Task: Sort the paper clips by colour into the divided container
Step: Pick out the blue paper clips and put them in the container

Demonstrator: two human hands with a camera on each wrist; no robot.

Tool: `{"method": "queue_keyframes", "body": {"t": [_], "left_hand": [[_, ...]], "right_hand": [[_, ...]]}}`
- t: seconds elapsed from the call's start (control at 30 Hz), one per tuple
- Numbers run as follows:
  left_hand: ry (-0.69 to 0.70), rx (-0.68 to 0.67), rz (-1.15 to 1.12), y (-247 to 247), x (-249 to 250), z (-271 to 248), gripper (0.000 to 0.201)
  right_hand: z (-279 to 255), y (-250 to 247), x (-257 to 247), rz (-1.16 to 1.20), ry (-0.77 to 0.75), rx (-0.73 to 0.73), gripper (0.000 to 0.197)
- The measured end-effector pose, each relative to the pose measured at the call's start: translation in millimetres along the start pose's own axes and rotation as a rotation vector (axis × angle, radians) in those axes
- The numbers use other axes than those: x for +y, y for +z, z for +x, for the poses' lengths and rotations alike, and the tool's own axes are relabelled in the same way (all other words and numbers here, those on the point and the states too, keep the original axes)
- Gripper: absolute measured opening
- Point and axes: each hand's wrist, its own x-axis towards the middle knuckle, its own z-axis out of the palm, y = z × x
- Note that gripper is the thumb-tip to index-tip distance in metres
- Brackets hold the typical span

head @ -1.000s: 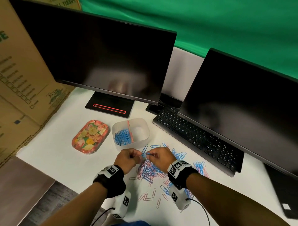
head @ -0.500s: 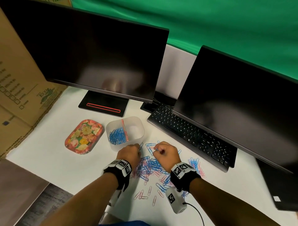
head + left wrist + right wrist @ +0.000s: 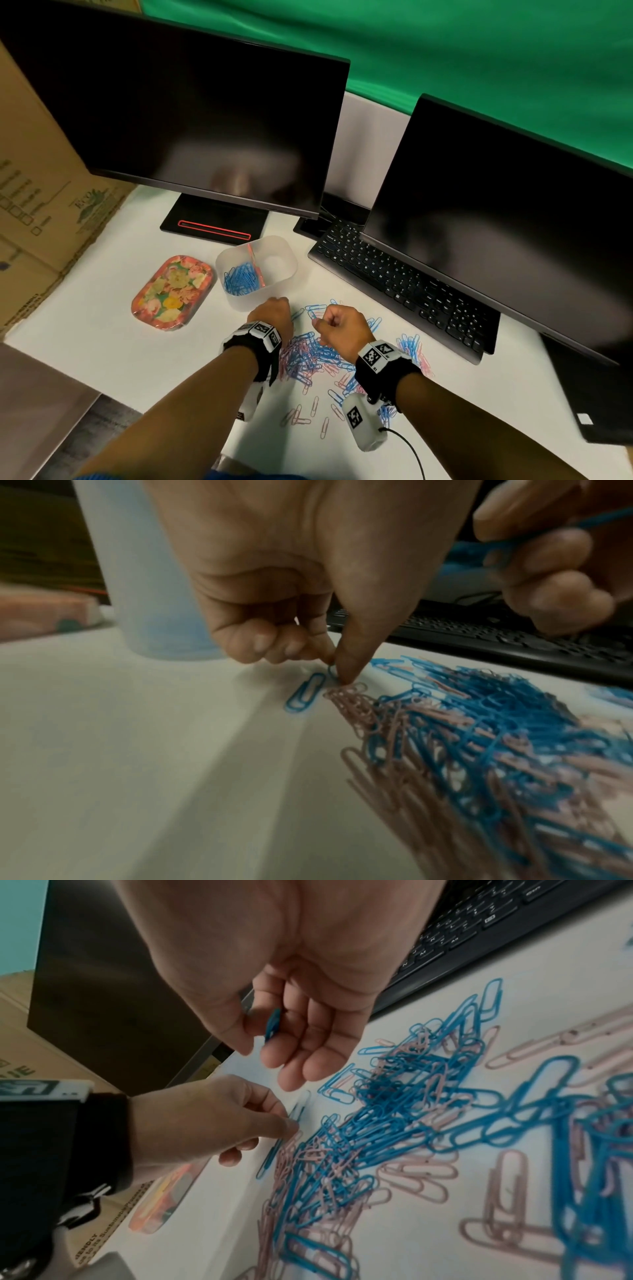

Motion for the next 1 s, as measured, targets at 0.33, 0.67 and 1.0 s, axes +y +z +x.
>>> {"method": "queue_keyframes", "body": {"t": [0.33, 0.67, 1.0], "left_hand": [[0.046, 0.103, -0.558, -12, -12, -13, 0.020], [-0.160, -0.123, -1.341, -15, -49, -34, 0.019], [-0.336, -0.075, -1.278, -5, -36, -22, 0.021]], "right_hand": [[5, -5, 5, 0.039, 0.021, -0.028, 0.022], [17, -4, 2, 0.294, 0.277, -0.108, 0.025], [31, 7, -4, -0.229, 0.233, 0.015, 0.030]]}}
